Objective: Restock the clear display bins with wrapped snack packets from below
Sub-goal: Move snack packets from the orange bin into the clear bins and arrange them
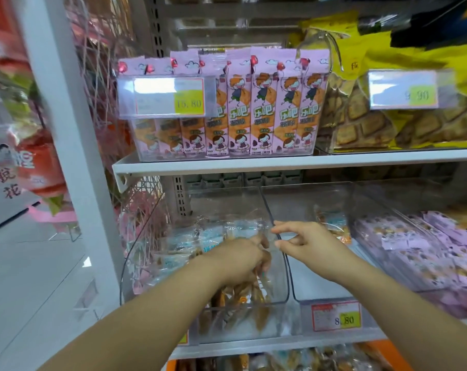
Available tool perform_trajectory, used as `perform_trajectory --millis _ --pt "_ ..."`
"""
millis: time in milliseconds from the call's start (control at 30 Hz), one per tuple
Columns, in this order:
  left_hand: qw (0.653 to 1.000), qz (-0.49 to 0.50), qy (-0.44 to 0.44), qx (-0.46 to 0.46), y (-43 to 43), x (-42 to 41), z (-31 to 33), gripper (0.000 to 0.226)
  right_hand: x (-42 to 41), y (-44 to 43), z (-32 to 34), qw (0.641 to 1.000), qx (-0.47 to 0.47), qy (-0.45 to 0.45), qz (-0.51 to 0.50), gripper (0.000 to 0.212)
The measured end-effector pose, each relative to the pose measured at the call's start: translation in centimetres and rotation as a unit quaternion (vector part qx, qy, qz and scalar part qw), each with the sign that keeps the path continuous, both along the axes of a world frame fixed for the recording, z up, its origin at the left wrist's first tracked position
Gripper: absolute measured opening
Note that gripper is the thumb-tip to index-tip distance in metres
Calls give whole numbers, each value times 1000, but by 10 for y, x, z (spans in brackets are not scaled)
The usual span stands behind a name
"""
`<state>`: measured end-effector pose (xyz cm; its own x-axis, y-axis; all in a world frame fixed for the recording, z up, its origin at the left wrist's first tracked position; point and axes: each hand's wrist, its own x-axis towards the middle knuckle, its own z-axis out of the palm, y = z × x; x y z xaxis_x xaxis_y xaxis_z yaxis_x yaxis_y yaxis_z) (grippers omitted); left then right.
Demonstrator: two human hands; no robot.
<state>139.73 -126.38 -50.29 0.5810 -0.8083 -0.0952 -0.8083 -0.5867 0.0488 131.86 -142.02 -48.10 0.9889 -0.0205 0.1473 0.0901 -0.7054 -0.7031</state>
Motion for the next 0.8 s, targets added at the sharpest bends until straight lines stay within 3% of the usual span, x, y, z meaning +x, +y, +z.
perform_trajectory --millis 167,333,400,533,667,800 --pt "998 -15 -42 48 4 -2 7 14 1 -2 -2 1000 -6 -6 -4 19" --pt "992 38 -41 -112 30 -10 40 9 1 -6 -2 1000 -1 -2 3 23" --pt "979 68 -52 -184 42 -17 51 11 -4 -4 -3 999 4 -41 -13 20" --pt "947 109 -48 -297 60 -34 59 19 -31 13 7 989 112 -90 19 19" --pt "888 154 51 -430 71 -51 57 22 -51 38 16 990 96 -80 64 41" --pt "820 166 208 -507 84 -75 57 17 -55 45 22 977 176 -118 9 26"
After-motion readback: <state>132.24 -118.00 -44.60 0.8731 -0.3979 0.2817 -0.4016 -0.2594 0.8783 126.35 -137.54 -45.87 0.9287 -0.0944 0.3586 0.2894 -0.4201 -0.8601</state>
